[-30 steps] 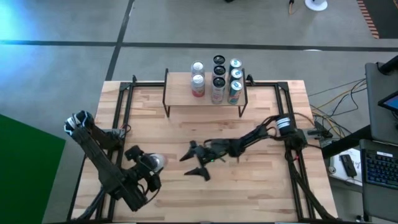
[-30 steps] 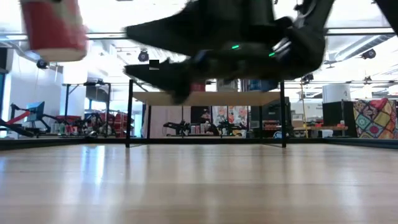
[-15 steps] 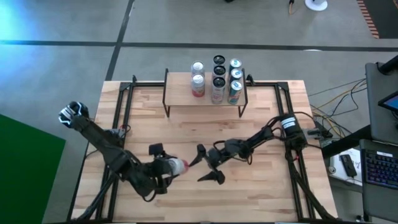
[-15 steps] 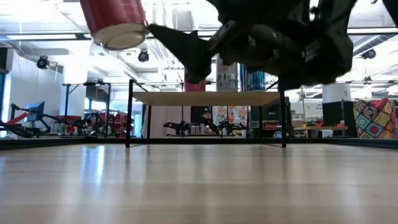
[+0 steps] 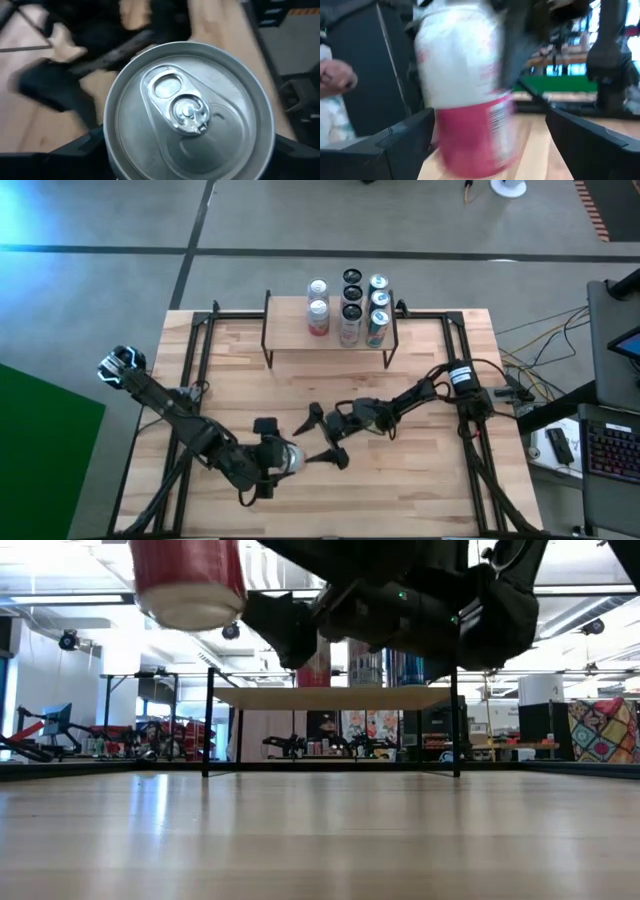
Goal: Place canned beverage on shelf
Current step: Put the top pink white soda can on the shelf aligned with the other pink white soda cans
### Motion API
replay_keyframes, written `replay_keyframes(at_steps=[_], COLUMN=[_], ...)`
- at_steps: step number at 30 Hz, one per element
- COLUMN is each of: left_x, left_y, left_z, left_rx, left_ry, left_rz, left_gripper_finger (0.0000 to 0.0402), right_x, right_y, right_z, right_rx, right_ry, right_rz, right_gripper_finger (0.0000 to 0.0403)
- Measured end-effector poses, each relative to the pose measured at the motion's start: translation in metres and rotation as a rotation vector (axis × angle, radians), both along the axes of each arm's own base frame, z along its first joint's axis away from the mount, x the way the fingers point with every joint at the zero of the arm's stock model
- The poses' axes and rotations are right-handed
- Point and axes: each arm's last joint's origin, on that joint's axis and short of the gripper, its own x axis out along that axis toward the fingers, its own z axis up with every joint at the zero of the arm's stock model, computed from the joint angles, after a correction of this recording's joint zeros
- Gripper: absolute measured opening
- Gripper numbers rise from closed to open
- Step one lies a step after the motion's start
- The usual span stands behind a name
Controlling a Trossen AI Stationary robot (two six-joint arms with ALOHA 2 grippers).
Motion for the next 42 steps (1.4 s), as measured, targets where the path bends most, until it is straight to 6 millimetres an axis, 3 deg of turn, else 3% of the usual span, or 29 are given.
replay_keyframes(at_steps=[14, 22, 26, 33, 37, 42], left_x=[0.010, 0.014, 0.014, 0.013, 0.011, 0.013], left_y=[0.006, 0.011, 0.013, 0.020, 0.026, 0.027], left_z=[0.005, 0.005, 0.005, 0.009, 0.003, -0.001], left_rx=[0.045, 0.045, 0.037, -0.007, 0.020, 0.053], left_ry=[-0.055, -0.055, -0.065, -0.090, -0.077, -0.077], left_rz=[-0.022, -0.007, 0.032, 0.148, 0.274, 0.297], left_gripper_finger=[0.0288, 0.0290, 0.0314, 0.0391, 0.0385, 0.0375], right_x=[0.000, 0.000, 0.000, 0.000, -0.001, -0.003], right_y=[0.004, 0.004, 0.003, -0.001, -0.001, 0.008], right_z=[-0.004, -0.004, -0.004, -0.011, -0.011, -0.010], right_rx=[-0.021, -0.033, -0.037, -0.062, -0.089, -0.144], right_ry=[0.060, 0.056, 0.052, 0.088, 0.071, 0.045], right_rz=[0.026, 0.024, 0.025, -0.174, -0.260, -0.336], right_gripper_finger=[0.0368, 0.0311, 0.0295, 0.0295, 0.0296, 0.0297])
